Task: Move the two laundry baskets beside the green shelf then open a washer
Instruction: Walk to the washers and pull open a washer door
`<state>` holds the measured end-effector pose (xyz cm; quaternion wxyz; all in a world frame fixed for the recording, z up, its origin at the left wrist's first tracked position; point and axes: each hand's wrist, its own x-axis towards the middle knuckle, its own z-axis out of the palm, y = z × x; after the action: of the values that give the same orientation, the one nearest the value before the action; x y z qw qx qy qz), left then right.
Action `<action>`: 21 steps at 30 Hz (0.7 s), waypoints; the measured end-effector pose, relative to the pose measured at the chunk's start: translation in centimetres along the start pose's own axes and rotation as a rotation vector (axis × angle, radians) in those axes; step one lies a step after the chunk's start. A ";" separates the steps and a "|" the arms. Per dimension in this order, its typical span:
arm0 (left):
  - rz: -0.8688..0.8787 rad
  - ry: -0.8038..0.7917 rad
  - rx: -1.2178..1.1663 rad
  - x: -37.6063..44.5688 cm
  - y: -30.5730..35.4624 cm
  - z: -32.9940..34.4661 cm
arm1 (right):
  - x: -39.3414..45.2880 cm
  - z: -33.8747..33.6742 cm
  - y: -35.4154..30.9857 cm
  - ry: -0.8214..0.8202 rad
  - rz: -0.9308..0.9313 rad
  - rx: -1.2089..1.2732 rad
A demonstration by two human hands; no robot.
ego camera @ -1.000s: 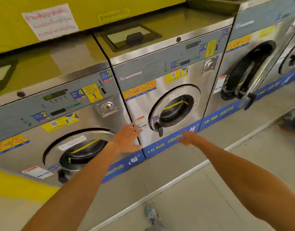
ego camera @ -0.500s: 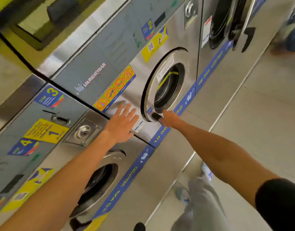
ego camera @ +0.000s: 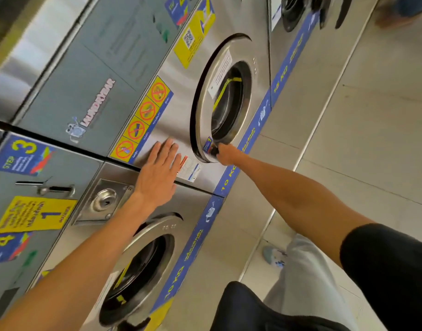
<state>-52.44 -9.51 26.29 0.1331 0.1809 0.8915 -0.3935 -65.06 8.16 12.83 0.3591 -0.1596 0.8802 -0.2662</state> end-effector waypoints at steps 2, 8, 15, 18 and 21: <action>-0.007 -0.005 -0.011 -0.1 -0.2 0.3 | -0.3 0.1 0.4 0.006 0.015 0.005; -0.089 0.006 -0.129 -0.2 0.8 0.3 | -2.7 -0.1 4.3 0.051 0.029 0.048; -0.268 -0.023 -0.334 0.6 3.7 -1.9 | -6.7 -2.2 12.1 0.137 0.051 0.093; -0.386 -0.074 -0.423 1.6 4.7 -3.4 | -8.2 -4.5 15.4 0.150 0.058 0.070; -0.465 -0.146 -0.473 2.4 5.4 -4.5 | -9.6 -7.2 18.8 0.143 0.046 -0.026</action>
<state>-52.70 -2.20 24.82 0.1415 -0.0914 0.9636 -0.2075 -65.29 30.38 11.45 0.2992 -0.1245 0.9105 -0.2569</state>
